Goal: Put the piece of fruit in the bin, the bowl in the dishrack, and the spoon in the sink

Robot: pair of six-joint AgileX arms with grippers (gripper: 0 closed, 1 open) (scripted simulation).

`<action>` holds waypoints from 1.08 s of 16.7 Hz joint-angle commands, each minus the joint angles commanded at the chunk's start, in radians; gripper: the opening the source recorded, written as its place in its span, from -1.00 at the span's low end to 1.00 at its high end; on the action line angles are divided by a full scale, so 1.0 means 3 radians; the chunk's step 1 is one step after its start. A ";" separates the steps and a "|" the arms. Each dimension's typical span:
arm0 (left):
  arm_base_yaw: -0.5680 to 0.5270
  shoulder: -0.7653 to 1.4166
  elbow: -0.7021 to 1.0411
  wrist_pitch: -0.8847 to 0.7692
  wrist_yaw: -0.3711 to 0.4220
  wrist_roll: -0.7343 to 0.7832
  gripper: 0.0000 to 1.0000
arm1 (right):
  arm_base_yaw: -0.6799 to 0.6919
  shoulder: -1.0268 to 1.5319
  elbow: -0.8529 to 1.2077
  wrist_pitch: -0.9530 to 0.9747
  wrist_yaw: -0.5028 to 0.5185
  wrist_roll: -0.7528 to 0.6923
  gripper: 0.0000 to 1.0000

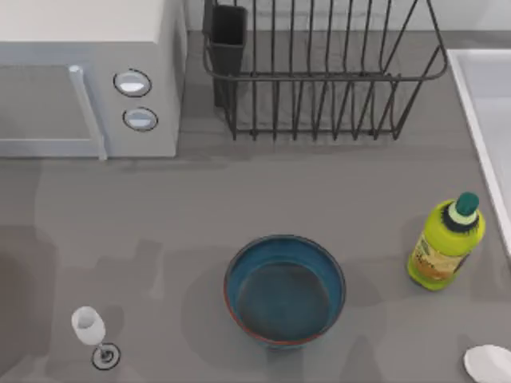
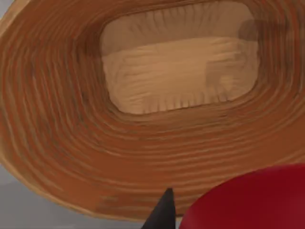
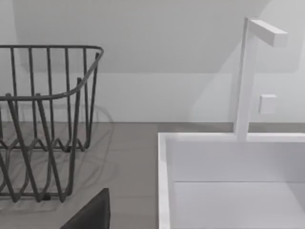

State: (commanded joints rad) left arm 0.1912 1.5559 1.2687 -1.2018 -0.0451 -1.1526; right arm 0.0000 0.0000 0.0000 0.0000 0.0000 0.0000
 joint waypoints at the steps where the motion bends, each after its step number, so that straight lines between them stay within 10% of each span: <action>1: 0.0097 -0.0079 0.0009 -0.0016 -0.0003 -0.0093 -1.00 | 0.0000 0.0000 0.0000 0.0000 0.0000 0.0000 1.00; 18: 0.0251 0.0041 -0.0684 0.0884 0.0000 -0.0160 -1.00 | 0.0000 0.0000 0.0000 0.0000 0.0000 0.0000 1.00</action>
State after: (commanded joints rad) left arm 0.2666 1.5682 1.0633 -0.9367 -0.0450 -1.2006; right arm 0.0000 0.0000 0.0000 0.0000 0.0000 0.0000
